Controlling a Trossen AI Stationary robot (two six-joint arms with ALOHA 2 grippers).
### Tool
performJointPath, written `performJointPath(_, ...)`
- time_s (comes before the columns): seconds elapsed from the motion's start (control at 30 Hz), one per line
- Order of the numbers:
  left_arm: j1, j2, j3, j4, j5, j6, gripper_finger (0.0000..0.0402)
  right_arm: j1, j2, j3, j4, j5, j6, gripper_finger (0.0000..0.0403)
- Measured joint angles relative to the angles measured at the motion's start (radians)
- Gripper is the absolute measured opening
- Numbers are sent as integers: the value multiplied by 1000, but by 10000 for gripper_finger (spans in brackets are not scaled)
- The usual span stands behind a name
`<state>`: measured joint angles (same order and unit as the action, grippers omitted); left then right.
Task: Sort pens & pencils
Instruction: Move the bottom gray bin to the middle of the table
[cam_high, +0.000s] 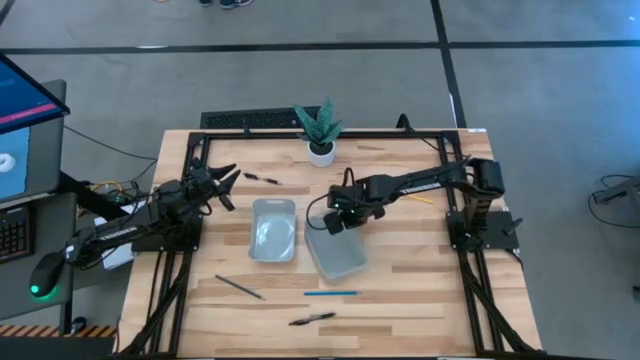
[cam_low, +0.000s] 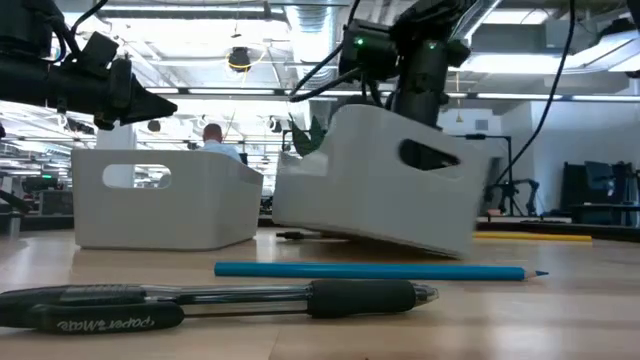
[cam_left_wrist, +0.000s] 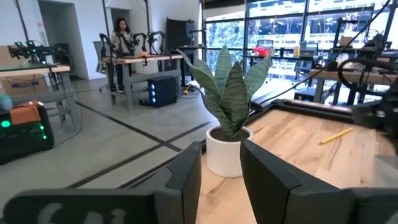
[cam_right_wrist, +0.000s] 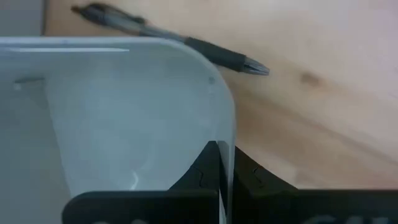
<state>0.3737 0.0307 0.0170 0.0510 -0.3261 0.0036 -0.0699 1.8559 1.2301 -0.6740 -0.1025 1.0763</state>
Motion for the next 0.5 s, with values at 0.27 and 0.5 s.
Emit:
performJointPath(0.27, 0, 2, 0, 0, 0, 0, 103, -37, 9, 1, 24, 105, 101, 22)
performJointPath(0.5, 0, 2, 0, 0, 0, 0, 103, -31, 9, 0, 20, 177, 179, 22)
